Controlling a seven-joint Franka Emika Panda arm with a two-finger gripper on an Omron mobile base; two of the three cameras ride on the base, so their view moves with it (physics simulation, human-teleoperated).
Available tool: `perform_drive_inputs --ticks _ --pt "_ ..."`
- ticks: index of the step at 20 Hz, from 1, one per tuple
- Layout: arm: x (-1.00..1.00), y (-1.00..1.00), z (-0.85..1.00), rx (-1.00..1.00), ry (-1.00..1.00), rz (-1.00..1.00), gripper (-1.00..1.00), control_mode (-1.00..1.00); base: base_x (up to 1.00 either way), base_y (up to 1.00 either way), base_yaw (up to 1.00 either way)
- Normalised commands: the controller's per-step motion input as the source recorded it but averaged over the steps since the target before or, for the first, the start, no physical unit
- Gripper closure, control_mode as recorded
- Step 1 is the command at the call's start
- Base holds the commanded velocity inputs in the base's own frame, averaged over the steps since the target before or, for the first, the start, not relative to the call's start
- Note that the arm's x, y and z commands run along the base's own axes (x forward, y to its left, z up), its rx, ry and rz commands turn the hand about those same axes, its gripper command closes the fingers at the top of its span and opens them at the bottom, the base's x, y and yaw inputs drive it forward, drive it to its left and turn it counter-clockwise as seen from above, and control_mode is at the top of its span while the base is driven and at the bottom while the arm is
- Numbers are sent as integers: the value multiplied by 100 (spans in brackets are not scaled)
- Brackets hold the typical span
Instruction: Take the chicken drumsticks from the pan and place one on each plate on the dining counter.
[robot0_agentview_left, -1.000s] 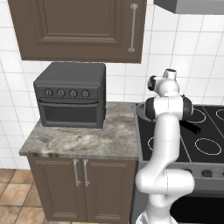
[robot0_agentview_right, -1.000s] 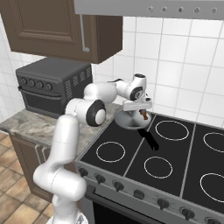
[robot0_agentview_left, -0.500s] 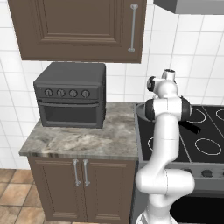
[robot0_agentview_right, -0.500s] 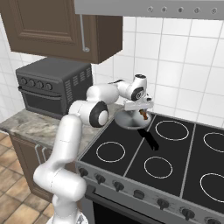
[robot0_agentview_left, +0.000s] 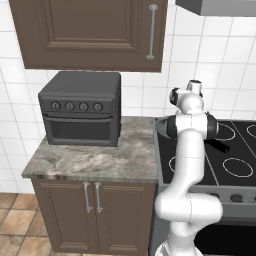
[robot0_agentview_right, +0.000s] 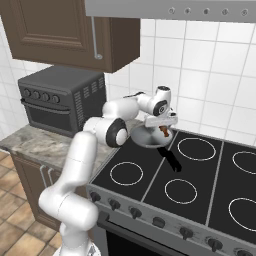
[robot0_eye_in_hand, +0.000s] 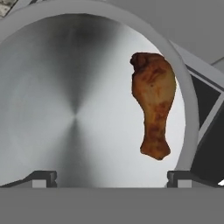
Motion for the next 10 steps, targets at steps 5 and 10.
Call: perform_drive_inputs --ticks 5,10 --pt "2 0 -15 0 0 0 -100 -100 0 0 0" --pt "6 0 -15 0 -1 0 -100 -100 0 0 0"
